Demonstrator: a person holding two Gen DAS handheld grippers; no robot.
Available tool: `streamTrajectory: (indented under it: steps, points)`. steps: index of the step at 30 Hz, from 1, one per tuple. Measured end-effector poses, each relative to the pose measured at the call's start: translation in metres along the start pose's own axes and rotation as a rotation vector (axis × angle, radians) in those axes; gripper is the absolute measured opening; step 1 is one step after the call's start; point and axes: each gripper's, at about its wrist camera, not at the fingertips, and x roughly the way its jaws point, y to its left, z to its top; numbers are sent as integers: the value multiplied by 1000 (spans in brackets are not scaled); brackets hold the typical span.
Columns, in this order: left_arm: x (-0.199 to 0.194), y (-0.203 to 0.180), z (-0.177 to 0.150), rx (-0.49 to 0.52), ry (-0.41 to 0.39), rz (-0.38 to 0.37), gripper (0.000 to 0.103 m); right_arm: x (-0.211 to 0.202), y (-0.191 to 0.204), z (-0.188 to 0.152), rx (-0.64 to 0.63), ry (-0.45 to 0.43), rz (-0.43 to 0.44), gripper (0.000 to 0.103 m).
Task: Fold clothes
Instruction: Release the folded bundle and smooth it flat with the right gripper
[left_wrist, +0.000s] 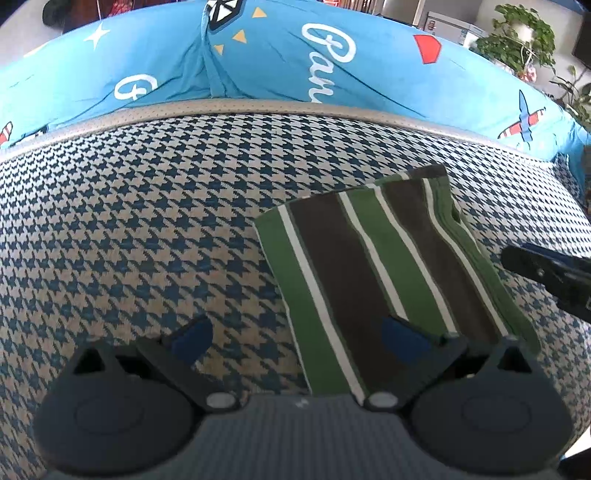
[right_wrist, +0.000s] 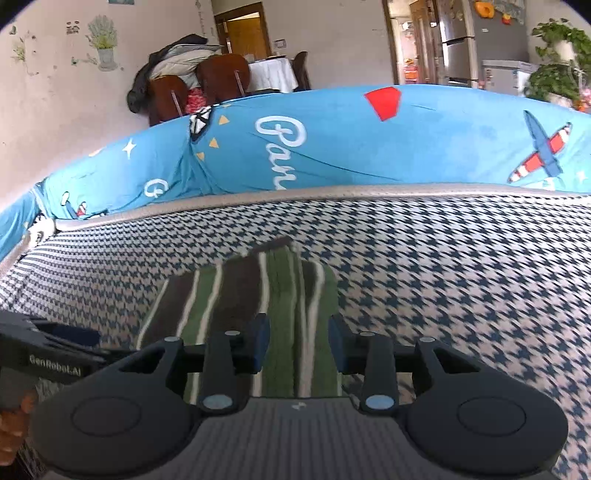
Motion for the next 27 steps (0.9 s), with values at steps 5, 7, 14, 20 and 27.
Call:
streamTrajectory:
  steps: [5, 7, 14, 20, 27]
  points:
    - [-1, -1, -4, 9, -10, -6, 103, -14, -9, -12, 63, 10, -35, 35]
    - [-2, -2, -7, 10, -14, -11, 103, -17, -13, -17, 86, 14, -51, 36]
    - [0, -5, -21, 6, 2, -31, 103, -22, -22, -29, 143, 38, -76, 37]
    - [5, -11, -32, 40, 10, 1, 103, -10, -19, -34, 121, 81, -84, 37]
    - [12, -13, -37, 88, 11, 37, 103, -4, -20, -41, 116, 101, -111, 45]
